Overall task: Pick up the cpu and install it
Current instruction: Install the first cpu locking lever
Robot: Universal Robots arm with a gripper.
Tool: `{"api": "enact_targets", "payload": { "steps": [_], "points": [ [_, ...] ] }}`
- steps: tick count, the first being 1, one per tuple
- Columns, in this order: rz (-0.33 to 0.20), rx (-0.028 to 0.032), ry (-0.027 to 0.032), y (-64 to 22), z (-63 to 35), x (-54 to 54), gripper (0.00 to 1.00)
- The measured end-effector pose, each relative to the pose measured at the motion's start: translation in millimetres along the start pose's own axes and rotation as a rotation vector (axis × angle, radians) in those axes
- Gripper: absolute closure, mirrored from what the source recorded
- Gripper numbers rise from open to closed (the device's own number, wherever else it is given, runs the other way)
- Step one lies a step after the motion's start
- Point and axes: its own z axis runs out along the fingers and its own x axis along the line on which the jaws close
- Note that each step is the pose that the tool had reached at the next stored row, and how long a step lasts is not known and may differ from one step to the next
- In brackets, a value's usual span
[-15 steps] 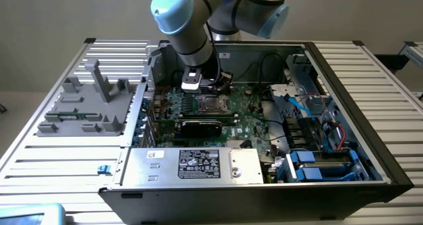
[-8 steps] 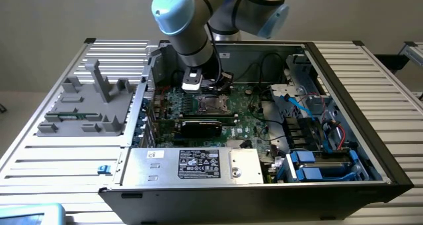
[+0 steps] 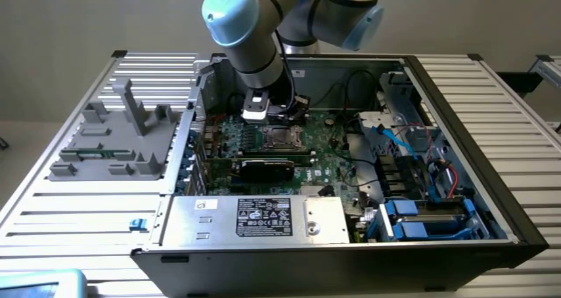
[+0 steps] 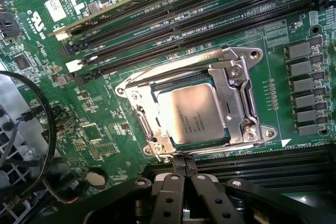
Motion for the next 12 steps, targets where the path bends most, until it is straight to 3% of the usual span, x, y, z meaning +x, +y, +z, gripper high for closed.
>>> {"api": "enact_targets", "payload": {
  "steps": [12],
  "points": [
    [-0.018, 0.0043, -0.0073, 1.5, -0.5, 0.6, 0.89]
  ]
}}
